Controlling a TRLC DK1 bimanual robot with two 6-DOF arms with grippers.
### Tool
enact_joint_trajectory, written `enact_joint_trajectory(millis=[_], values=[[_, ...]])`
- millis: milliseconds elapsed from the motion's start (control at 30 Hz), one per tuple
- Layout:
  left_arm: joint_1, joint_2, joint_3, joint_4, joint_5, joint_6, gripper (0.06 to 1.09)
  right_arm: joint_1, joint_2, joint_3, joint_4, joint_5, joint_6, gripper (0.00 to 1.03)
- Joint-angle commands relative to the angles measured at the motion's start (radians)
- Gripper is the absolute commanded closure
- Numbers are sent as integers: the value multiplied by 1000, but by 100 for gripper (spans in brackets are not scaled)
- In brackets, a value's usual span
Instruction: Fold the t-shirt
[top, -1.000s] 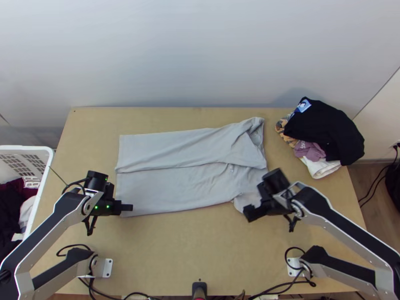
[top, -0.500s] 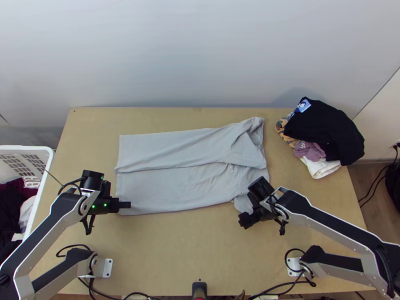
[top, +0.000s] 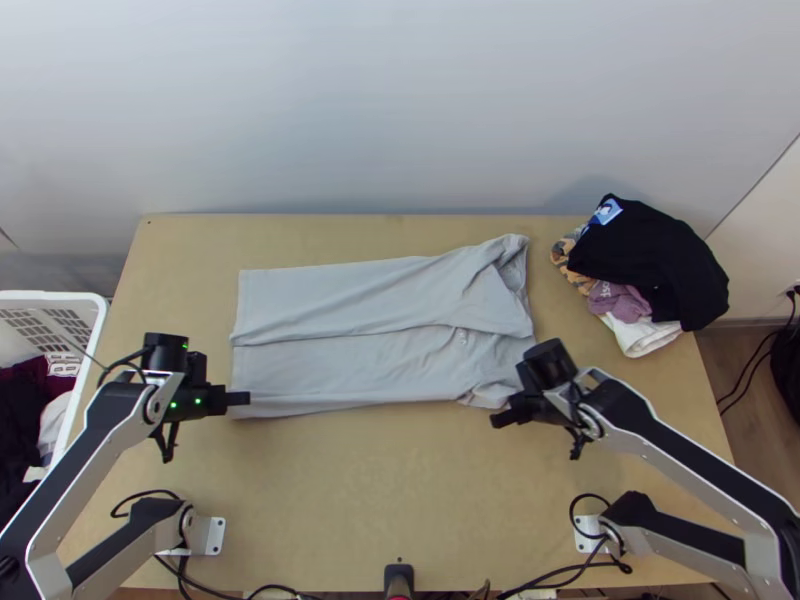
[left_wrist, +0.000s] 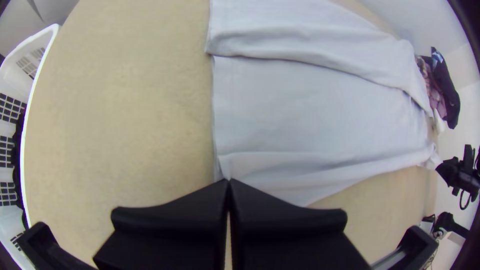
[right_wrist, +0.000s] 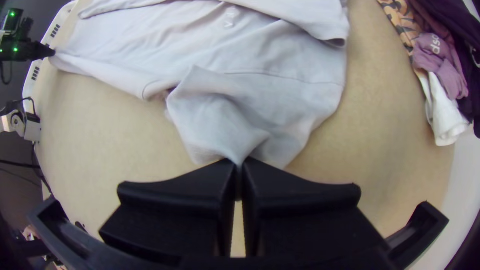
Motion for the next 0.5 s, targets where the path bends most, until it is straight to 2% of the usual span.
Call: enact_joint_trajectory(millis=[0, 100, 467], values=[[71, -31, 46, -87, 67, 69, 105, -26, -112, 64, -168, 0, -17, 100], [91, -62, 72, -166, 141, 133, 105, -3, -138, 102, -251, -35, -17, 100], [91, -169, 130, -361, 187, 254, 105, 80, -159, 197, -556, -144, -75, 100]])
